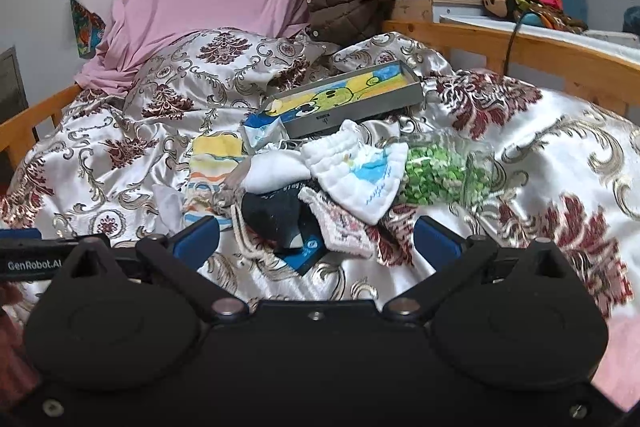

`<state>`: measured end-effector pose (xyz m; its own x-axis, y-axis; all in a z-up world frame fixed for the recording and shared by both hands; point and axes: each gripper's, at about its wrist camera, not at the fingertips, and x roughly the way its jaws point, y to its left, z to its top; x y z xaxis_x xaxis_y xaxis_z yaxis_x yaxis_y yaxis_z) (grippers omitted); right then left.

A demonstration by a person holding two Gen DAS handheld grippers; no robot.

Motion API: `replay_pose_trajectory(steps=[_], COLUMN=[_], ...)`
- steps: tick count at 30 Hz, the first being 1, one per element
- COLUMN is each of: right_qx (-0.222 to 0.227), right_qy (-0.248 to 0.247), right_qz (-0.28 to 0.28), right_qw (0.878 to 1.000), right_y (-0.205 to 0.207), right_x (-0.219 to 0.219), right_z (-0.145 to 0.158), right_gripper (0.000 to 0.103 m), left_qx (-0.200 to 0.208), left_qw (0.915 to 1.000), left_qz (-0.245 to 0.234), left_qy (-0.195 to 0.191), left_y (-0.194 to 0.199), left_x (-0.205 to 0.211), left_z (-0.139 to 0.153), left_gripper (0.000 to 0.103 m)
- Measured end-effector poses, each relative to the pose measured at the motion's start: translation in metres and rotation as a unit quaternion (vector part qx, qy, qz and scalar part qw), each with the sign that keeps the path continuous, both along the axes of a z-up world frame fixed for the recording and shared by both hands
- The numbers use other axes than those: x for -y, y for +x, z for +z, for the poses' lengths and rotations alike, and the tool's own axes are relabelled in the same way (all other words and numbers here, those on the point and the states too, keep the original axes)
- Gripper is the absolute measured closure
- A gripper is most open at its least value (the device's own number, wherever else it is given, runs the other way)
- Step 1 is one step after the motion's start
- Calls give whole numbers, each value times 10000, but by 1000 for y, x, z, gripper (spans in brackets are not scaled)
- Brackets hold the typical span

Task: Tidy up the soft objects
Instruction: 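Grasp a white cloth with the left gripper while the right gripper grasps the blue-printed white cloth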

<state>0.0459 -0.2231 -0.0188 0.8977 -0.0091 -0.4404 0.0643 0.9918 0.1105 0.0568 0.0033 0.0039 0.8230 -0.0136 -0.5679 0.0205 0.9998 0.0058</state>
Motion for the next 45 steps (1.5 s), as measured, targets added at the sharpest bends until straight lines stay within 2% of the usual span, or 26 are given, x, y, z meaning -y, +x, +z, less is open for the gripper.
replay_pose_trajectory(steps=[6,13,19,25,26,30,33,37,39,42,45], right_qx=[52,62,102,3,-20,-116,-236,-261,-288,-354,-464], right_qy=[-219,-475,-676,-758,-678,-545,-393,-225,-143,-108,-74], right_qz=[182,370,505,544,631,781,846,974,1064,1228,1289], right_qw=[9996,9982,9964,9956,9957,9954,9954,9946,9938,9917,9905], right_y=[33,67,95,131,139,156,164,168,168,173,179], right_x=[0,-4,4,17,19,21,23,25,29,26,23], right_z=[-4,-9,-6,-12,-14,-23,-29,-33,-34,-37,-40], right_gripper=[0,0,1,1,2,19,26,28,34,43,48], left_qx=[-133,105,350,496,499,429,345,82,-77,-332,-584], left_qw=[9998,9977,9895,9808,9793,9716,9639,9496,9430,9342,9288], left_qz=[-136,-659,-1389,-1854,-1925,-2284,-2612,-3126,-3327,-3551,-3659], left_qy=[79,-140,-189,-355,-388,-448,-391,-202,-68,103,98], left_y=[33,70,95,121,126,148,163,180,188,198,206], left_x=[7,18,38,50,52,63,74,85,90,94,96], left_z=[-6,-10,-19,-22,-22,-21,-20,-24,-25,-29,-30], left_gripper=[1,1,1,2,3,5,7,12,14,23,32])
